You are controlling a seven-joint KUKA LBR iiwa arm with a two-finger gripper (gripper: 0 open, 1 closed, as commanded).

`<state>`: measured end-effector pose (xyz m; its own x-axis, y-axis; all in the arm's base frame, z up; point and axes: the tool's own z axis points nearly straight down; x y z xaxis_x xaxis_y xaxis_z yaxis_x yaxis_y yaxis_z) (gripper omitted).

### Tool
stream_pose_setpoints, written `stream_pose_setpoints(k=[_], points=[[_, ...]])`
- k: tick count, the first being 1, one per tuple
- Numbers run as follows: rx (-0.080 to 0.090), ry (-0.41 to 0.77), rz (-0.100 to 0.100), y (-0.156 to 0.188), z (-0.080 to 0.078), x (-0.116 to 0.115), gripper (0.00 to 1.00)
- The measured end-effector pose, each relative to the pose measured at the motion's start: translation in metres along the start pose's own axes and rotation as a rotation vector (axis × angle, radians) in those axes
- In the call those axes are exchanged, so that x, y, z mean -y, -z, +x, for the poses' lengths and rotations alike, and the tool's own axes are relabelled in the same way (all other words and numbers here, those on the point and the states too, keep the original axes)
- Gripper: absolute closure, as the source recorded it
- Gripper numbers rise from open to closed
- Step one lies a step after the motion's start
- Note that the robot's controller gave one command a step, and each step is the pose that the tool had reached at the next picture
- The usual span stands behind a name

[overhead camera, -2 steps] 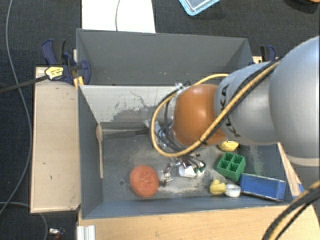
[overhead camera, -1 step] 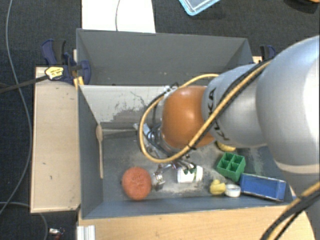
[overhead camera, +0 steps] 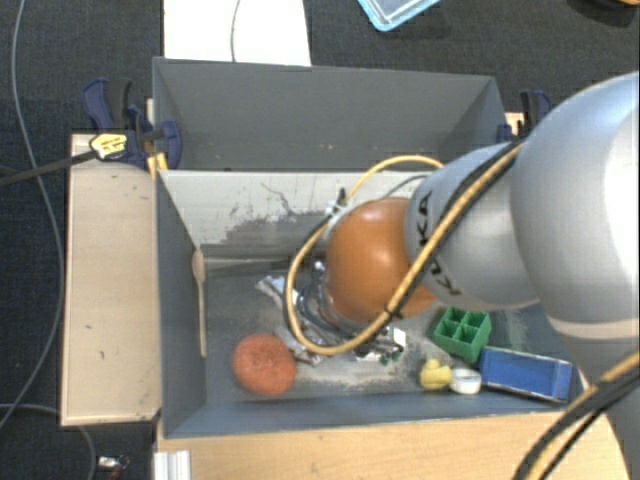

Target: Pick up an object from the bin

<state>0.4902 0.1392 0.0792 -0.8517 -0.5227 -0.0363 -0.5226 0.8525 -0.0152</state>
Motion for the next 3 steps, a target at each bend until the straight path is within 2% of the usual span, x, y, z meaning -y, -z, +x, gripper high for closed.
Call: stream_pose_setpoints(k=[1,2,3], points=[[0.007,-0.089,0.0,0.008,-0.009,-0.027,0.0],[0.002,-0.091,0.0,0.008,-0.002,-0.004,0.0],[0.007,-0.301,-0.003,0.006,0.02,0.029,0.0]])
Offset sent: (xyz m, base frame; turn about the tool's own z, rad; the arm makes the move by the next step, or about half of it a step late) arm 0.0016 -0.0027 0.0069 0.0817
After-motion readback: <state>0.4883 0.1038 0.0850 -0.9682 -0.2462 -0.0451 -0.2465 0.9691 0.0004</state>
